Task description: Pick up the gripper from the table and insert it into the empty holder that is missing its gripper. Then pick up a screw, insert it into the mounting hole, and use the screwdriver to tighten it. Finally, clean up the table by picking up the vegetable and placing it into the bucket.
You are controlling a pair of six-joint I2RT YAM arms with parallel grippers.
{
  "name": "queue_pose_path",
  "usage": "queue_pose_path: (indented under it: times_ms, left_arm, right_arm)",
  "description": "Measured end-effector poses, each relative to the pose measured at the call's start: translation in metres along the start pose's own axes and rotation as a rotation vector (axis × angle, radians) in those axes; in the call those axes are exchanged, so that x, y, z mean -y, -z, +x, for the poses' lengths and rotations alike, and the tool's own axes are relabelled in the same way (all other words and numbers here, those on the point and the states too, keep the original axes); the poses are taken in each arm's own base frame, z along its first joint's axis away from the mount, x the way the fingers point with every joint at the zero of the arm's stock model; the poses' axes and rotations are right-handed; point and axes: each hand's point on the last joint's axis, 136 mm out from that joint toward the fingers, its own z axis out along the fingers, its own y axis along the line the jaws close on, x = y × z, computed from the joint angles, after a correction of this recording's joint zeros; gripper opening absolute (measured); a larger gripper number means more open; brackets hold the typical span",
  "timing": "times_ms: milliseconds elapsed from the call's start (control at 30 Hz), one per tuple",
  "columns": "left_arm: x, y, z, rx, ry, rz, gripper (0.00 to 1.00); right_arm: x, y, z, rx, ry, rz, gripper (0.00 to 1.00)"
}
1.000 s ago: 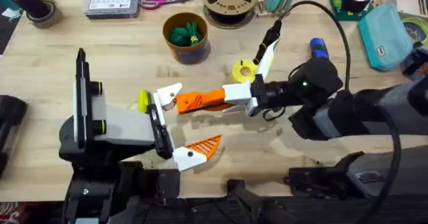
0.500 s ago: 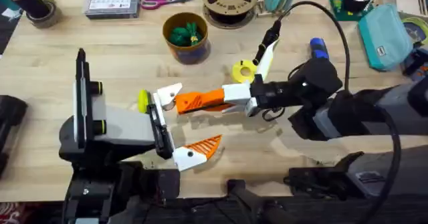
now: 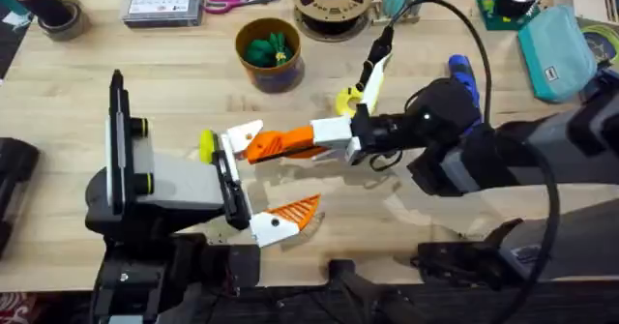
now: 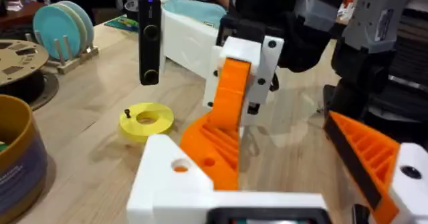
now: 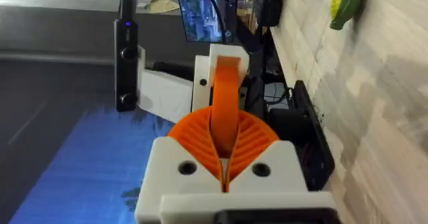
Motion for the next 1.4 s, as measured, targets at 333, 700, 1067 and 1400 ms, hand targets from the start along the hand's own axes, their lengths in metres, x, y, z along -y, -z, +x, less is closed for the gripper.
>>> queue_pose_path:
  times_ms: [333, 700, 1067, 1400]
  left_arm:
    - [0.0, 0.0, 0.0, 0.0, 0.001, 0.0, 0.985]
    - [0.0, 0.0, 0.0, 0.0, 0.001, 0.0, 0.985]
    - [-0.006, 0.0, -0.001, 0.001, -0.003, -0.032, 0.986]
    - [-0.005, 0.0, 0.0, 0.001, -0.003, -0.029, 0.985]
  right_arm:
    - [0.002, -0.004, -0.007, 0.0, 0.004, -0.002, 0.009]
    - [0.003, -0.013, -0.012, -0.015, 0.006, -0.005, 0.009]
    - [0.004, -0.02, -0.02, -0.028, 0.014, -0.01, 0.009]
    - [0.003, -0.019, -0.021, -0.061, 0.021, -0.012, 0.009]
